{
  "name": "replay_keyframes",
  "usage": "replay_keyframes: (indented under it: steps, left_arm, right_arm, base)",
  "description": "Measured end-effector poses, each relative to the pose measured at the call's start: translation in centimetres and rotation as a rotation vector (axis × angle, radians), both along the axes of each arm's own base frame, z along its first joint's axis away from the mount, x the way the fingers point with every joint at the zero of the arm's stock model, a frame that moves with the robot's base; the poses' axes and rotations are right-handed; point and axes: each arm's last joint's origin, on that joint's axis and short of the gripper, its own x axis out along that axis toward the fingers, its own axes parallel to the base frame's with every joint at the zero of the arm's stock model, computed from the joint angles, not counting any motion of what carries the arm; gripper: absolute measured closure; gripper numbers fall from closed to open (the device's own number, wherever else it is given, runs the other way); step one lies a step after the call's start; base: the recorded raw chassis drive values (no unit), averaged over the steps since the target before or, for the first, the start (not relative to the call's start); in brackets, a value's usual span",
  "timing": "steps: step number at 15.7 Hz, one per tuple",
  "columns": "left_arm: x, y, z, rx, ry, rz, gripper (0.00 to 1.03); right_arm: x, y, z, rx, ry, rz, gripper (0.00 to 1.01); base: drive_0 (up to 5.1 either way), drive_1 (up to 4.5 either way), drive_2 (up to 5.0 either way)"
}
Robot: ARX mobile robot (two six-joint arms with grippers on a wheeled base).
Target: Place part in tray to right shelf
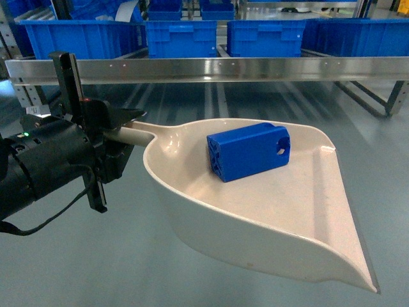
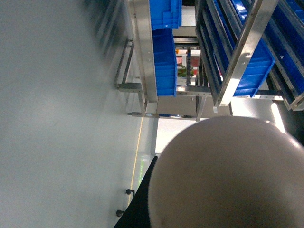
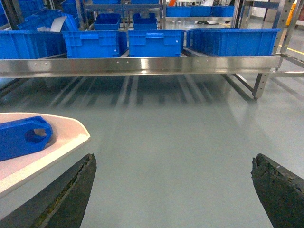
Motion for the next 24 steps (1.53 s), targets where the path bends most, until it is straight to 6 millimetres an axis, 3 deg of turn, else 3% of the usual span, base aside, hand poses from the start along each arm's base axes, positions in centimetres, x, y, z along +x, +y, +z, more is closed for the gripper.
replay_keyframes:
  steps: [11, 19, 24]
  left_arm:
    - [-0.02, 0.01, -0.03, 0.002, 0.000, -0.001, 0.89]
    - [-0.01, 0.03, -0.04, 0.003, 0.001, 0.001, 0.89]
    - [-0.04, -0.08, -0.01, 0.001, -0.001, -0.005, 0.89]
  right_arm:
    - [0.00, 0.00, 0.02, 0.000, -0.002, 0.000, 0.03]
    - [0.00, 0.00, 0.00, 0.000, 0.000, 0.000, 0.03]
    - [0.00, -0.01, 0.03, 0.000, -0.003, -0.002, 0.03]
  base:
    - [0.0, 0.00, 0.0]
    - [3.1, 1.62, -4.9]
    - [0.1, 4.09, -3.9]
